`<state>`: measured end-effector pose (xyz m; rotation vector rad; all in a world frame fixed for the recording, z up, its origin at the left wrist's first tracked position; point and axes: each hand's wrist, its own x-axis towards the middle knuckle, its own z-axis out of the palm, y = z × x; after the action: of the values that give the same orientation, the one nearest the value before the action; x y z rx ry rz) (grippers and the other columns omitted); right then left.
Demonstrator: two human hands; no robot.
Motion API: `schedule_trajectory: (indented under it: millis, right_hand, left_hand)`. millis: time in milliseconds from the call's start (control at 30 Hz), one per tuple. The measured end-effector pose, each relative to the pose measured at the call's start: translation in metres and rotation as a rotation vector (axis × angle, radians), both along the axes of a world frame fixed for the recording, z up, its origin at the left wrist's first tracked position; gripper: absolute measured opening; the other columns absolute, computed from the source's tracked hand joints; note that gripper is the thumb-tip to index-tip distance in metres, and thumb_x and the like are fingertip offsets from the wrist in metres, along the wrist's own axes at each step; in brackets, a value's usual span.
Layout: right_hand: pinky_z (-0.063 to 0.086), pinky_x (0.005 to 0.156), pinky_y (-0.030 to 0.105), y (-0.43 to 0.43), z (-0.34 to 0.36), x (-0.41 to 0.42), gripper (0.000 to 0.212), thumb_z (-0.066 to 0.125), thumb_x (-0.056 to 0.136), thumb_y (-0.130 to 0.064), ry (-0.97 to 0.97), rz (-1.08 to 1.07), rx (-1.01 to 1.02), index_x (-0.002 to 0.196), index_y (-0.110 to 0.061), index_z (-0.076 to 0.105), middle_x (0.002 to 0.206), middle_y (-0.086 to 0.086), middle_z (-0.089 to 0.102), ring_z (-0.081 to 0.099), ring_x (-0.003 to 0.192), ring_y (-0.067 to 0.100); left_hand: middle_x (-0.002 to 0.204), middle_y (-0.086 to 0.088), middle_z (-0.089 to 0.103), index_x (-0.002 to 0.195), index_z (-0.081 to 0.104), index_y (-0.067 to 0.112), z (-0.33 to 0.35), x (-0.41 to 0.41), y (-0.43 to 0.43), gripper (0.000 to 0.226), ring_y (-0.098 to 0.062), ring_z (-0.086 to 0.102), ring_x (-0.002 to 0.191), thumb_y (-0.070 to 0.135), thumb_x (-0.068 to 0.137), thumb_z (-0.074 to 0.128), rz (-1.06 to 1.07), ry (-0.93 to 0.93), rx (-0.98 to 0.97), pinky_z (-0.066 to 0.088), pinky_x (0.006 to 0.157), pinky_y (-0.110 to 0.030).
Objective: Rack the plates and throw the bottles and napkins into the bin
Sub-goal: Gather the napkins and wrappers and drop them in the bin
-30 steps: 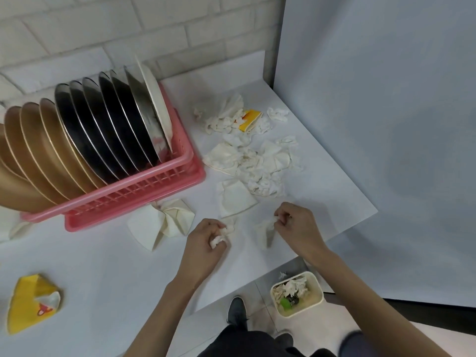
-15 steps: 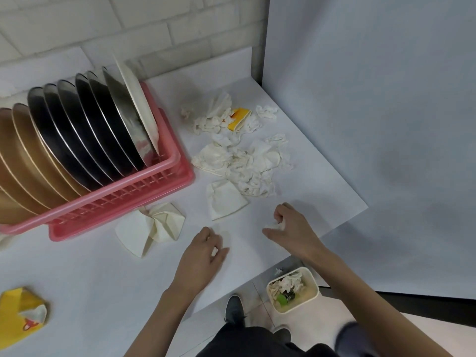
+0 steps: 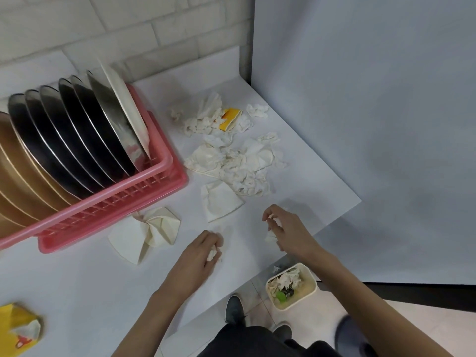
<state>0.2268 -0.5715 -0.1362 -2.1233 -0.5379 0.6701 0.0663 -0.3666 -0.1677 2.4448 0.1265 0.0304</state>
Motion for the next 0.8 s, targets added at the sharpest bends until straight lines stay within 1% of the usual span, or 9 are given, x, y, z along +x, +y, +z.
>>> schedule_trajectory:
  millis: [67, 167, 233, 300, 400, 500, 633, 700, 800]
  right_hand:
    - [0.037, 0.052, 0.01, 0.003, -0.001, -0.001, 0.009, 0.056, 0.098, -0.02, -0.019, 0.012, -0.019, 0.09, -0.022, 0.059, 0.09, -0.001, 0.061, 0.056, 0.058, -0.003]
    - [0.039, 0.064, 0.017, 0.006, -0.001, -0.002, 0.015, 0.075, 0.082, -0.031, -0.001, 0.024, -0.074, 0.08, -0.028, 0.06, 0.086, -0.007, 0.063, 0.056, 0.078, 0.002]
    - [0.036, 0.065, 0.02, 0.008, 0.0, -0.003, 0.022, 0.075, 0.078, -0.02, -0.034, 0.064, -0.106, 0.075, -0.031, 0.056, 0.083, -0.009, 0.059, 0.052, 0.078, 0.002]
    - [0.034, 0.067, 0.022, 0.009, 0.001, -0.004, 0.025, 0.07, 0.079, -0.008, -0.069, 0.092, -0.118, 0.075, -0.029, 0.056, 0.08, -0.01, 0.056, 0.052, 0.076, 0.001]
    - [0.043, 0.062, 0.017, 0.012, 0.004, -0.008, 0.019, 0.061, 0.087, -0.006, -0.035, 0.055, -0.088, 0.08, -0.023, 0.061, 0.084, -0.006, 0.058, 0.06, 0.06, 0.004]
    - [0.051, 0.063, 0.017, 0.013, 0.008, -0.012, 0.019, 0.051, 0.096, -0.004, 0.07, -0.042, -0.011, 0.091, -0.014, 0.066, 0.084, 0.004, 0.063, 0.068, 0.055, 0.014]
    - [0.055, 0.055, 0.029, 0.015, 0.019, -0.021, 0.021, 0.047, 0.101, -0.008, 0.245, -0.153, 0.157, 0.101, -0.006, 0.067, 0.076, 0.015, 0.063, 0.065, 0.053, 0.026]
    - [0.043, 0.045, 0.025, 0.014, 0.021, -0.025, 0.02, 0.05, 0.101, -0.013, 0.257, -0.176, 0.164, 0.094, -0.006, 0.069, 0.065, 0.009, 0.056, 0.053, 0.046, 0.019]
    - [0.035, 0.048, 0.019, 0.01, 0.021, -0.029, 0.033, 0.057, 0.098, -0.026, 0.168, -0.18, 0.101, 0.069, -0.013, 0.065, 0.058, -0.003, 0.051, 0.045, 0.049, 0.006]
  left_hand:
    - [0.105, 0.011, 0.053, 0.112, 0.063, 0.016, -0.003, -0.004, -0.001, 0.023, -0.001, 0.055, 0.091, 0.004, 0.092, 0.061, -0.015, -0.018, 0.006, 0.042, 0.083, -0.011]
    - [0.105, 0.003, 0.059, 0.118, 0.067, 0.011, -0.005, -0.012, -0.002, 0.035, -0.004, 0.054, 0.095, 0.002, 0.086, 0.057, 0.003, -0.033, 0.022, 0.038, 0.087, -0.006]
    - [0.101, 0.01, 0.055, 0.113, 0.067, 0.012, -0.001, -0.01, -0.001, 0.033, -0.002, 0.05, 0.092, 0.002, 0.084, 0.054, 0.027, -0.057, 0.013, 0.037, 0.085, -0.006]
    - [0.094, 0.021, 0.045, 0.098, 0.065, 0.015, 0.006, -0.007, -0.001, 0.017, 0.004, 0.044, 0.085, 0.022, 0.097, 0.05, 0.022, -0.076, -0.02, 0.035, 0.079, -0.006]
    - [0.087, 0.021, 0.038, 0.082, 0.054, 0.019, 0.015, 0.0, 0.003, 0.029, 0.006, 0.043, 0.081, 0.043, 0.098, 0.054, 0.003, -0.075, -0.057, 0.033, 0.074, -0.004]
    - [0.096, 0.024, 0.038, 0.085, 0.043, 0.027, 0.013, 0.002, 0.012, 0.032, 0.009, 0.043, 0.085, 0.019, 0.086, 0.074, -0.055, -0.017, -0.058, 0.035, 0.072, -0.005]
    - [0.095, 0.019, 0.036, 0.088, 0.05, 0.022, 0.008, 0.003, 0.025, 0.033, 0.002, 0.046, 0.083, -0.009, 0.083, 0.061, -0.146, -0.009, -0.027, 0.038, 0.069, -0.012]
    - [0.102, 0.018, 0.04, 0.099, 0.059, 0.022, 0.007, 0.005, 0.028, 0.036, 0.001, 0.05, 0.089, -0.01, 0.083, 0.063, -0.155, -0.035, -0.027, 0.04, 0.073, -0.012]
    - [0.108, 0.014, 0.045, 0.117, 0.068, 0.015, 0.007, 0.013, 0.027, 0.045, 0.01, 0.049, 0.099, -0.013, 0.083, 0.06, -0.138, -0.11, -0.056, 0.036, 0.083, -0.004]
